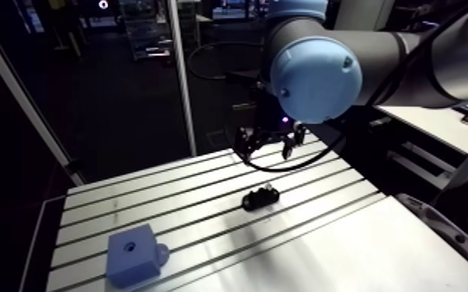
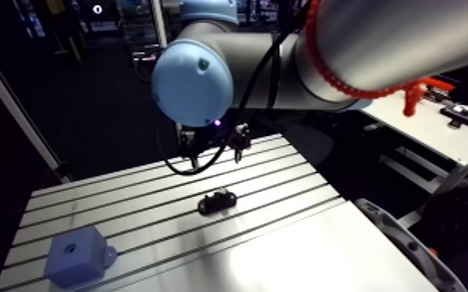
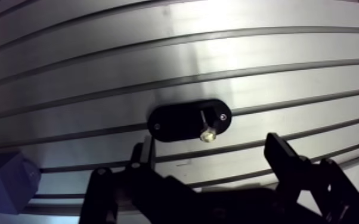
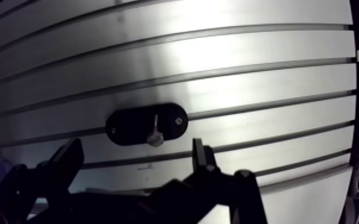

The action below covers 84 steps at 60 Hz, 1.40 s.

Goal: Pick up the M10 bolt and insert it into the hex recess until seated.

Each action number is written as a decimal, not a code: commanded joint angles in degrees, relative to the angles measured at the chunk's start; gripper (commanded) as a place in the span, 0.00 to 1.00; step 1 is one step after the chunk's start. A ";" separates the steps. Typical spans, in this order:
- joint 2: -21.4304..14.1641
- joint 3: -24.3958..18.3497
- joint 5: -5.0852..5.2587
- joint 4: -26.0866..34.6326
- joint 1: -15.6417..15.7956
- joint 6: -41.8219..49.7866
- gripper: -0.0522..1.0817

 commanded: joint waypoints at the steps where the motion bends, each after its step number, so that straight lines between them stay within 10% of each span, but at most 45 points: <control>1: 1.11 0.89 -0.17 -0.43 0.00 -0.13 0.06; 84: 2.89 4.77 -0.71 -5.35 -2.12 -4.78 0.37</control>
